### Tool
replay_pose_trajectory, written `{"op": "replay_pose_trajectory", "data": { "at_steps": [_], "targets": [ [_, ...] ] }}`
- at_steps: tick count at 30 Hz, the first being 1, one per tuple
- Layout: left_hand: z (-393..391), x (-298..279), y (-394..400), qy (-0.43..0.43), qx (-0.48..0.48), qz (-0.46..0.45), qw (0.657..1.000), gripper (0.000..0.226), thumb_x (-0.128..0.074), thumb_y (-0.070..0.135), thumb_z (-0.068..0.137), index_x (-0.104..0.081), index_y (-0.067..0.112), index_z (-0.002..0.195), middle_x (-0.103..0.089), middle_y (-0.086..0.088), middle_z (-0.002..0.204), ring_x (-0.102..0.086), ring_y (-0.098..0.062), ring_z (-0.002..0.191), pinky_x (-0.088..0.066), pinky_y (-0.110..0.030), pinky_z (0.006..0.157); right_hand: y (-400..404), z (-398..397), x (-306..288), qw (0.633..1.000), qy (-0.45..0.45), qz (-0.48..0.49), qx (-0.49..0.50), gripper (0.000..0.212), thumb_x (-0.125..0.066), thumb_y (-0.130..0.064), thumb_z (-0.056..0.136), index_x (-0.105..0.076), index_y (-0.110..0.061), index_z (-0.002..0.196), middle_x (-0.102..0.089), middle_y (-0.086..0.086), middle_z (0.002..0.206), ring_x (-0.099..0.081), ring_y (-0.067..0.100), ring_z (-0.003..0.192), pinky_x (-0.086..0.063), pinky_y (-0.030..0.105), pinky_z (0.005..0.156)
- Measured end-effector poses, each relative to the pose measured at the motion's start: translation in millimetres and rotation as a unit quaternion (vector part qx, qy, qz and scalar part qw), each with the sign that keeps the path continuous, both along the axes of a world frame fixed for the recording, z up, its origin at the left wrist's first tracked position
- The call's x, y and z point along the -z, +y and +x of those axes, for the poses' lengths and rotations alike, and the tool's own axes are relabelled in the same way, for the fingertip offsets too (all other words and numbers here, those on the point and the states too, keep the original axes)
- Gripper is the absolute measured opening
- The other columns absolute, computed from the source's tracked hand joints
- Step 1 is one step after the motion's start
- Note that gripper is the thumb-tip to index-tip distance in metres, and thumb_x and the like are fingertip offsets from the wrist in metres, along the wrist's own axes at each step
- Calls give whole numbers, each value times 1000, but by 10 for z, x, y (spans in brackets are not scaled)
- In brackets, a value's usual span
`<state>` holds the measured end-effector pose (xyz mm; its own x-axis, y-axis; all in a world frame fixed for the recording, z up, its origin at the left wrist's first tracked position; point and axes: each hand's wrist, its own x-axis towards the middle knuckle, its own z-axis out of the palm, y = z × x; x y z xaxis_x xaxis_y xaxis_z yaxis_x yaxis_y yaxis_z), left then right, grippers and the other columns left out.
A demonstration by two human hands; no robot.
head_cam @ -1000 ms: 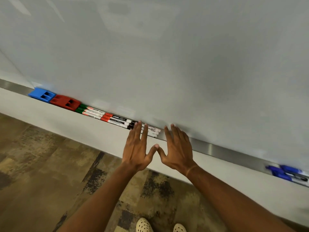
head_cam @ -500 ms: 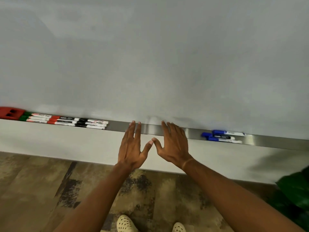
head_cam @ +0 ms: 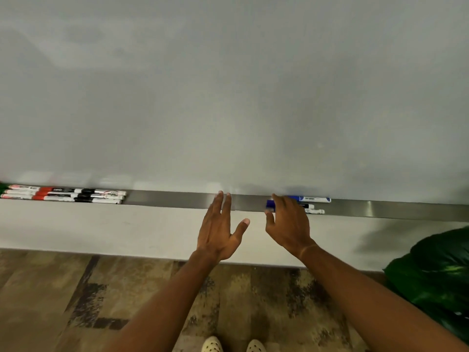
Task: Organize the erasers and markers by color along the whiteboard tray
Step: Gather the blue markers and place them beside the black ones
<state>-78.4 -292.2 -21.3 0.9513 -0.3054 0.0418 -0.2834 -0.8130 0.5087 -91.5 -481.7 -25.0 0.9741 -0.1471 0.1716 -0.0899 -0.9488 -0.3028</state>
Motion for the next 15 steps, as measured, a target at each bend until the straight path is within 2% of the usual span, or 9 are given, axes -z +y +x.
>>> {"op": "replay_pose_trajectory", "data": {
  "at_steps": [4, 7, 10, 15],
  "targets": [
    [76, 35, -142, 30, 9, -27, 999, 81, -32, 63, 91, 2, 24, 153, 5, 2, 163, 1, -16, 149, -7, -33, 118, -251, 90, 16, 999, 24, 0, 31, 31, -58, -21, 88, -57, -10, 117, -64, 11, 112, -60, 29, 104, -49, 37, 89],
    [112, 78, -203, 52, 14, -40, 998, 82, -29, 65, 89, 3, 24, 153, 6, 3, 162, 2, -15, 149, -5, -29, 116, -387, 127, 53, 997, 56, -14, 41, 35, -57, -14, 84, -57, -11, 119, -63, 10, 112, -59, 29, 103, -48, 38, 89],
    [145, 97, -227, 58, 21, -60, 996, 85, -26, 68, 86, -1, 24, 153, 3, 3, 163, 0, -14, 149, -6, -28, 116, -460, 174, 94, 997, 74, -9, 33, 36, -59, -12, 83, -58, -12, 119, -63, 10, 111, -59, 28, 102, -49, 37, 90],
    [221, 151, -217, 66, 21, -69, 995, 81, -32, 63, 90, -5, 22, 154, 0, 3, 163, -2, -13, 149, -11, -31, 118, -426, 326, 139, 996, 83, -18, 7, 23, -56, -15, 88, -63, -10, 109, -65, 9, 106, -57, 26, 100, -49, 36, 87]
  ]
}}
